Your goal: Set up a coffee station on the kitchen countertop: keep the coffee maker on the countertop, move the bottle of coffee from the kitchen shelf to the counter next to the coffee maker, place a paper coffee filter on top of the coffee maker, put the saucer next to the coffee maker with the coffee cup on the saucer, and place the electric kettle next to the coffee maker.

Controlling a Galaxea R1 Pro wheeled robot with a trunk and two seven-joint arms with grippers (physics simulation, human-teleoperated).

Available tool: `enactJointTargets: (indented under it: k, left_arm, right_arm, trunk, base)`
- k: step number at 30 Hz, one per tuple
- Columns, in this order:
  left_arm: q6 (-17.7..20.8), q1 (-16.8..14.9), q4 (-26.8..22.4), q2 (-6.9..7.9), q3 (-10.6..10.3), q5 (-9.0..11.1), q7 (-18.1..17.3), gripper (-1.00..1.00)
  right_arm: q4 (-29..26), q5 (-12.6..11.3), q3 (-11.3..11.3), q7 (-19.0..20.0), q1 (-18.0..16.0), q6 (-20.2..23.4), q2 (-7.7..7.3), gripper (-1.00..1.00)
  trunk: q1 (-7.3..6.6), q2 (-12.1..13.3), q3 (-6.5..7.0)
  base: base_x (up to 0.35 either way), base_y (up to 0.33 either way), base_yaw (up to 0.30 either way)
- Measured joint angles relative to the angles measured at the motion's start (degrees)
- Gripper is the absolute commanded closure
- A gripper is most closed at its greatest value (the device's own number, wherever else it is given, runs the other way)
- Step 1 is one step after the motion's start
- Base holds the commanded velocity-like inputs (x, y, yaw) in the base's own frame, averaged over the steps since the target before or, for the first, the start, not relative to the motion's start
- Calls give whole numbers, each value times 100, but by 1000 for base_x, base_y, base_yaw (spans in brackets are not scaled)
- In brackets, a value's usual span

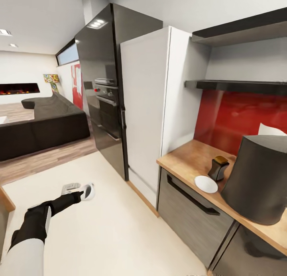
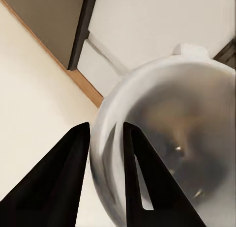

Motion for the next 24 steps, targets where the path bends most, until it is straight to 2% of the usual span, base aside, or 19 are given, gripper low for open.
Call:
enactJointTargets:
  k: [6, 8, 9, 12, 13, 16, 20, 21, 22, 24]
  left_arm:
    - [207, -90, -22, -31, -60, -28, 16, 100]
    - [604, -230, -32, -34, -207, -11, 19, 100]
    - [945, -407, -35, -27, -397, 6, 20, 100]
    - [1506, -841, -37, -42, -852, 22, 33, 100]
    - [1561, -894, -34, -43, -897, -9, 35, 100]
    - [2121, -1236, -31, -47, -1178, 26, 36, 100]
    - [2529, -1557, -24, -38, -1292, 11, 34, 100]
    - [2998, -1828, -22, -19, -1314, -17, 18, 100]
    - [3159, -1949, -20, -16, -1322, 51, 18, 100]
    - [3229, -1999, -14, -24, -1335, 3, 18, 100]
  right_arm:
    - [-7, -18, 1, 12, -1, 6, 12, -100]
    - [-7, -4, 11, 15, -1, 2, 22, -100]
    - [-7, 0, 14, 15, -1, 1, 25, -100]
    - [-7, 4, 16, 16, -1, -5, 27, -100]
    - [-7, 4, 15, 16, -1, -6, 27, -100]
    - [-14, -12, -11, 16, -1, -8, 20, -100]
    - [-15, -20, -23, 10, -1, -4, 20, -100]
    - [-11, -25, -20, 13, -1, 3, 18, -100]
    - [-9, -25, -19, 12, -1, 3, 18, -100]
    - [-10, -24, -24, 9, -1, 1, 13, -100]
  trunk:
    - [0, 0, 0]
    - [0, 0, 1]
    - [1, 1, 2]
    - [0, 0, 2]
    - [0, 0, 1]
    - [0, 0, 1]
    - [0, 0, 1]
    - [1, 2, 1]
    - [-1, -3, 1]
    - [0, 0, 0]
  base:
    - [1, 1, -192]
    - [0, 0, -30]
    - [0, 0, -13]
    - [0, 0, -3]
    - [0, 0, -1]
    - [0, 0, 0]
    - [0, 0, 0]
    - [0, 0, 0]
    - [0, 0, 0]
    - [0, 0, -106]
